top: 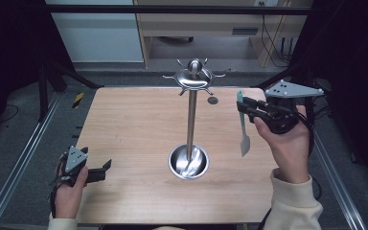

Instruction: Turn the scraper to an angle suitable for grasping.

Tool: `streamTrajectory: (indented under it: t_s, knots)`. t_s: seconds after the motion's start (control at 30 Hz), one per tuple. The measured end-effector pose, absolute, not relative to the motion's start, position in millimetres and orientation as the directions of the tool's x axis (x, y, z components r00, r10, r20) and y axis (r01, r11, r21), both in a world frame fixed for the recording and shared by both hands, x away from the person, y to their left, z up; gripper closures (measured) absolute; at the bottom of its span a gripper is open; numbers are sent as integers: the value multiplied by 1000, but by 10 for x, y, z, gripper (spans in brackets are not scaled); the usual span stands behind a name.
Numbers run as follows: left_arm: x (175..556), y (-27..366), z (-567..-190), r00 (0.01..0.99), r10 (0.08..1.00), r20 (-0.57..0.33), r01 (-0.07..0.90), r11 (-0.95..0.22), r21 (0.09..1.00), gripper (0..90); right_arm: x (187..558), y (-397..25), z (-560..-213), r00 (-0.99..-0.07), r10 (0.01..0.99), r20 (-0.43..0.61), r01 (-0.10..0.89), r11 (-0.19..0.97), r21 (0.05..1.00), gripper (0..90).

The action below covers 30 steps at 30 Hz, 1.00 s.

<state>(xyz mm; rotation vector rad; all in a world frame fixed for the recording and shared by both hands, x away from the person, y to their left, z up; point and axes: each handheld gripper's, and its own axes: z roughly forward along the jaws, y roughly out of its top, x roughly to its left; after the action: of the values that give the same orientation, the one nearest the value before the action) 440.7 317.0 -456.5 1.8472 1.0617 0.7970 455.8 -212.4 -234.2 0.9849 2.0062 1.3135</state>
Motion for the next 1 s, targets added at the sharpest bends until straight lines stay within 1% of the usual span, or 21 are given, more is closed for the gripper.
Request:
streamTrajectory:
  t_s: [0.53,1.0]
  knots:
    - [4411,3157,-4568,445,887,123,356,-301,884,17,4391,-2117,-2226,-601,797,-53,197,213,957,743]
    - [4415,3155,-4571,445,887,123,357,-302,884,18,4250,-2047,-2129,-623,779,-77,141,208,968,743]
